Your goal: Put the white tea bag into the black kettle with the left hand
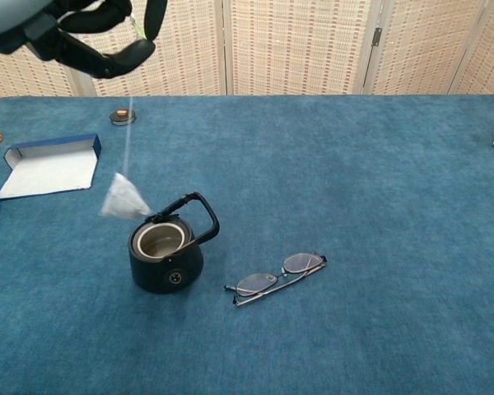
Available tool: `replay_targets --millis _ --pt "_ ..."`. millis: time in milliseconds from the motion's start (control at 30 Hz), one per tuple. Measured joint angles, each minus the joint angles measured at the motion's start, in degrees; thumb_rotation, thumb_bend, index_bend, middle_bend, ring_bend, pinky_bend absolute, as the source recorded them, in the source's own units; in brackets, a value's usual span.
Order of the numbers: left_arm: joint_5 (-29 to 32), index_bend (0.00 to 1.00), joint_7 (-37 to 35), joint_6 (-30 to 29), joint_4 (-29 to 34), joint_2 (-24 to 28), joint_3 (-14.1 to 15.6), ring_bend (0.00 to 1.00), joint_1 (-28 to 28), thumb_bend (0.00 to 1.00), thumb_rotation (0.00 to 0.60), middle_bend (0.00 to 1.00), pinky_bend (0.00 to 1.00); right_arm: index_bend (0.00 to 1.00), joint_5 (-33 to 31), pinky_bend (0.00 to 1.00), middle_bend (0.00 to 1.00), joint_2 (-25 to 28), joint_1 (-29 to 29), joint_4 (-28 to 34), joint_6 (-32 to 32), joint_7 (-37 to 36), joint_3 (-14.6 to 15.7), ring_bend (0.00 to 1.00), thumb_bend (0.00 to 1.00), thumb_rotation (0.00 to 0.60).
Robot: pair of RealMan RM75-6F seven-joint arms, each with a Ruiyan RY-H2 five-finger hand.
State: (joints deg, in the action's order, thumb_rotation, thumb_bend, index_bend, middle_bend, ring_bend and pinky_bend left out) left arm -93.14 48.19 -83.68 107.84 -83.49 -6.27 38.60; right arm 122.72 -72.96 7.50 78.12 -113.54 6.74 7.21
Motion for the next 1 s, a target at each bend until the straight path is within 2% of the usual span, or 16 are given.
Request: replay_targets --millis 467,667,1000 --pt "-1.0 0.67 -9.2 2.1 -8.6 -4.0 0.1 1.0 -1.6 0.53 0.6 1.0 1.0 0.0 -0.3 0.0 0.0 -0.4 1.1 -0.2 -1.7 0.6 -0.3 0.0 0.44 0.6" --pt "-1.2 0.67 -11.1 2.6 -9.4 -3.7 -1.0 1.0 -1.9 0.53 0.6 1.0 1.0 0.0 -0.5 0.0 0.0 -0.5 1.6 -0.8 -3.2 -0.1 -0.8 0.0 0.44 0.6" --pt "-1.5 0.68 -13.1 1.9 -8.3 -1.3 -2.0 1.0 -3.5 0.53 0.6 1.0 1.0 0.0 -1.0 0.0 0.0 -0.7 1.5 -0.2 -2.1 0.3 -1.2 0.0 0.44 0.6"
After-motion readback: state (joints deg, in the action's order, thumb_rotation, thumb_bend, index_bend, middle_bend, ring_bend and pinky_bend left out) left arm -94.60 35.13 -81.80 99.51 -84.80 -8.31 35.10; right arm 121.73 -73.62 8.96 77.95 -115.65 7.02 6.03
